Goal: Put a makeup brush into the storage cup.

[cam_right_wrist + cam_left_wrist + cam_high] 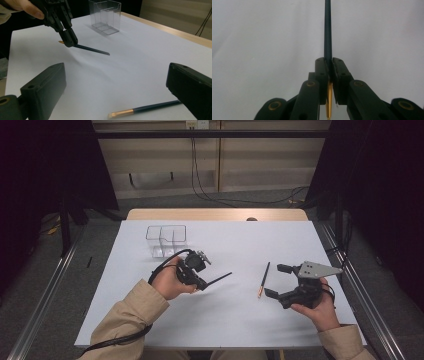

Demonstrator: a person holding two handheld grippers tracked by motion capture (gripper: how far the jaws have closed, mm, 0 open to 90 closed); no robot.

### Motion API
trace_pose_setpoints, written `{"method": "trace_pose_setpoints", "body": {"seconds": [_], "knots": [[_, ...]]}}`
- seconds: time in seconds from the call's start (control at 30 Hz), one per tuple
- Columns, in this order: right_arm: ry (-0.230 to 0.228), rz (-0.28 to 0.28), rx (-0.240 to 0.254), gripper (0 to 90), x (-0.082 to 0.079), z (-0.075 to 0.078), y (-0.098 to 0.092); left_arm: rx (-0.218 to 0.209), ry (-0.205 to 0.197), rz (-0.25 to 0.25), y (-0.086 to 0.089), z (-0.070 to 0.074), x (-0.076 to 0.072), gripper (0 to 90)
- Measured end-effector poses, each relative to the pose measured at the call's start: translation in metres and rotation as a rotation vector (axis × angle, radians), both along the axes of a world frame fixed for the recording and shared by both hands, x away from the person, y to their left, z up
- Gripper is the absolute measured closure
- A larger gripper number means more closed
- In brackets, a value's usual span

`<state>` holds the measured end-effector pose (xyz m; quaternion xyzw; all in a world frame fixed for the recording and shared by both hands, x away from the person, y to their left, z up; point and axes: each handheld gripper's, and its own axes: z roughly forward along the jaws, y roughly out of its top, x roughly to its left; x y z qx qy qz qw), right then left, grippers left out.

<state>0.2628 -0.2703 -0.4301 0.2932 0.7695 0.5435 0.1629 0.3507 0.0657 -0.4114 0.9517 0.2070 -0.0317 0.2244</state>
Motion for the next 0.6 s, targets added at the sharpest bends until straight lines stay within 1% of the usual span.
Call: {"method": "trace_pose_setpoints", "body": {"seconds": [0.13, 0.17, 0.2, 0.27, 0.33, 0.37, 0.4, 0.47, 0.5, 0.6], "knots": [[0.035, 0.045, -0.032, 2.3, 0.006, 0.000, 0.008, 0.005, 0.010, -0.047, -0.009, 0.000, -0.005, 83.9], [0.049, 0.061, -0.050, 2.4, 0.007, 0.000, 0.011, 0.004, 0.014, -0.056, -0.011, 0.000, -0.006, 83.8], [0.056, 0.071, -0.068, 2.3, 0.009, 0.000, 0.013, 0.001, 0.013, -0.055, -0.012, 0.000, -0.007, 83.8], [0.074, 0.099, -0.088, 2.6, 0.011, 0.000, 0.018, -0.007, 0.018, -0.061, -0.015, 0.001, -0.009, 83.9], [0.088, 0.119, -0.121, 2.7, 0.014, 0.001, 0.022, -0.003, 0.018, -0.079, -0.018, 0.001, -0.011, 83.9], [0.099, 0.135, -0.134, 3.3, 0.016, 0.002, 0.024, 0.005, 0.018, -0.096, -0.019, 0.002, -0.011, 83.8], [0.107, 0.143, -0.142, 3.4, 0.017, 0.002, 0.026, -0.006, 0.023, -0.091, -0.021, 0.001, -0.013, 83.8], [0.120, 0.164, -0.167, 4.2, 0.019, 0.003, 0.030, -0.007, 0.024, -0.097, -0.024, 0.002, -0.014, 83.9], [0.125, 0.171, -0.184, 4.5, 0.021, 0.003, 0.032, -0.006, 0.027, -0.110, -0.025, 0.002, -0.015, 83.8], [0.141, 0.197, -0.237, 5.1, 0.024, 0.005, 0.038, -0.007, 0.029, -0.121, -0.028, 0.003, -0.016, 83.8]]}}
